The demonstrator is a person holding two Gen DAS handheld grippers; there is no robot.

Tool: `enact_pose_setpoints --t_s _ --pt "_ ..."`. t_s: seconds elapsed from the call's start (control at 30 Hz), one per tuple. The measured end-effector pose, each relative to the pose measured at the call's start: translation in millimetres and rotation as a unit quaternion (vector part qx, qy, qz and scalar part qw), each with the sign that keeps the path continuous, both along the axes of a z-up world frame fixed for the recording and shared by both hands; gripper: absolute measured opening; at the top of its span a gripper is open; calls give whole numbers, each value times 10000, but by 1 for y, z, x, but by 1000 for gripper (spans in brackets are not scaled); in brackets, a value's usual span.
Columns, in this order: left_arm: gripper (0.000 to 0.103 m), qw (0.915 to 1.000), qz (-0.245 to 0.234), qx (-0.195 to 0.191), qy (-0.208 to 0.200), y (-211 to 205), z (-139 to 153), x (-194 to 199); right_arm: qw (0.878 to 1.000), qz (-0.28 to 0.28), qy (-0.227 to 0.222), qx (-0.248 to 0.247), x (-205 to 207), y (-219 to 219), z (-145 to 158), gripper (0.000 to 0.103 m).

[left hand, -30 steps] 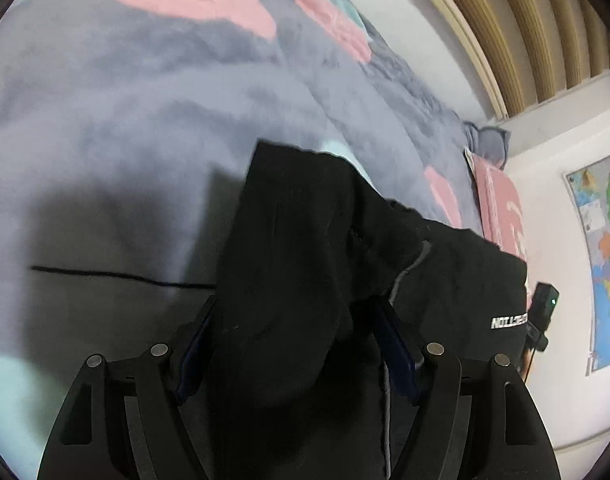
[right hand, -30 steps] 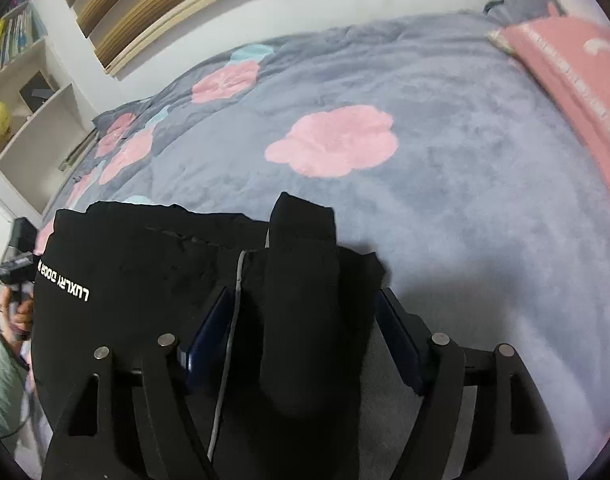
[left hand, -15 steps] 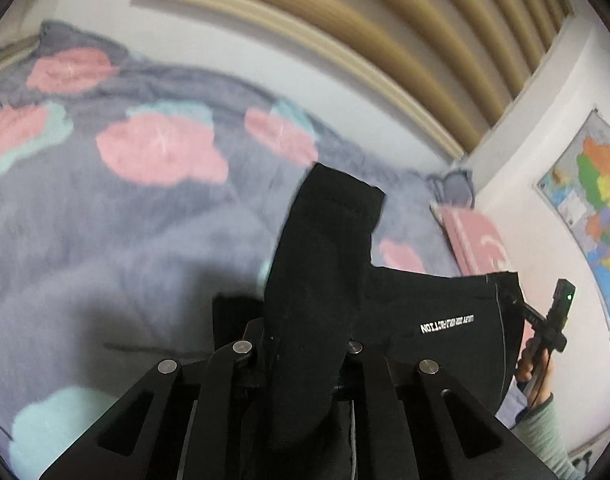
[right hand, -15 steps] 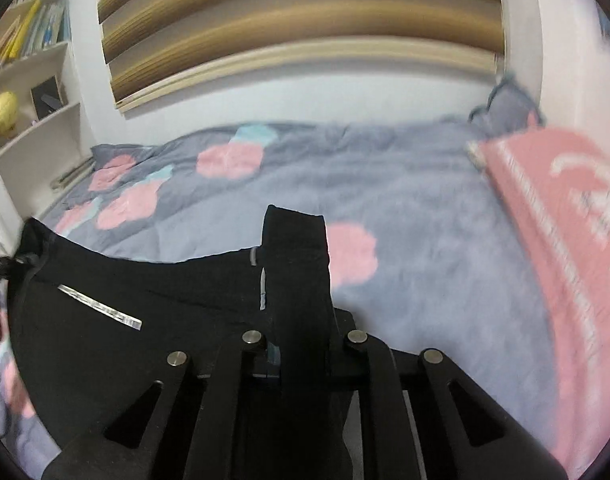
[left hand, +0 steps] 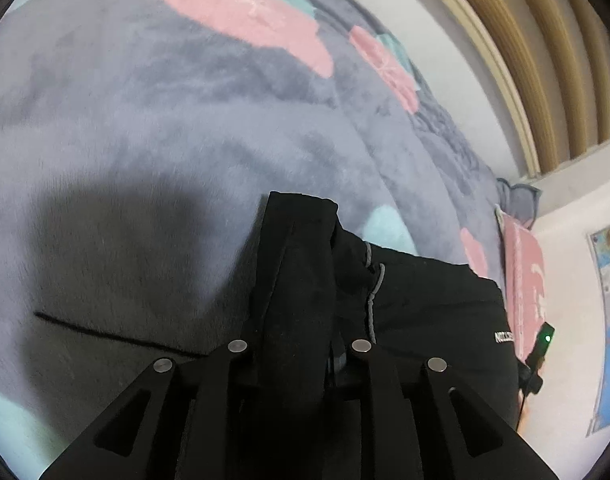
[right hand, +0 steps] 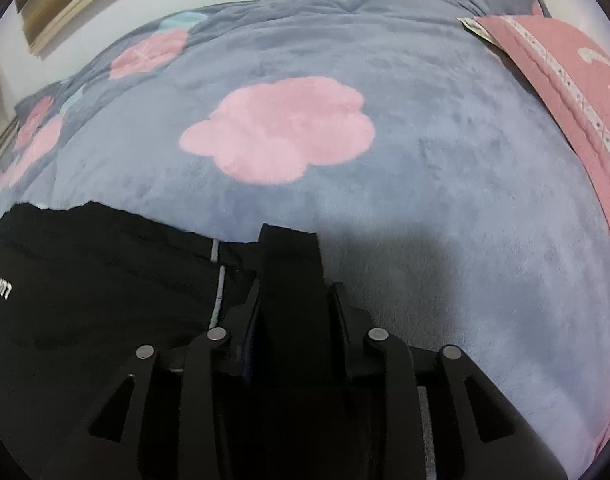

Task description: Fold large clothes

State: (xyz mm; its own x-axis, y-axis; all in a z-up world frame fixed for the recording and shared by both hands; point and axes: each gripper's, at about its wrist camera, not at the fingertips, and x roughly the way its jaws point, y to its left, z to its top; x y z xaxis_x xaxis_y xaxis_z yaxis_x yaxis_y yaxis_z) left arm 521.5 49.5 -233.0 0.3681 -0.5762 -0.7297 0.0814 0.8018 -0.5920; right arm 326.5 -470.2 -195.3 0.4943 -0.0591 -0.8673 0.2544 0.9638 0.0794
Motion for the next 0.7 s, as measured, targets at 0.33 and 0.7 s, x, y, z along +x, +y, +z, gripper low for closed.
enact_pose_setpoints --t_s 0.33,0.7 --pt "51 9838 362 886 -1516 36 121 -64 9926 247 -1126 -376 -89 43 114 51" --pt "52 9737 -1589 284 -1610 -120 126 -169 9912 1158 -595 -244 -108 170 106 51"
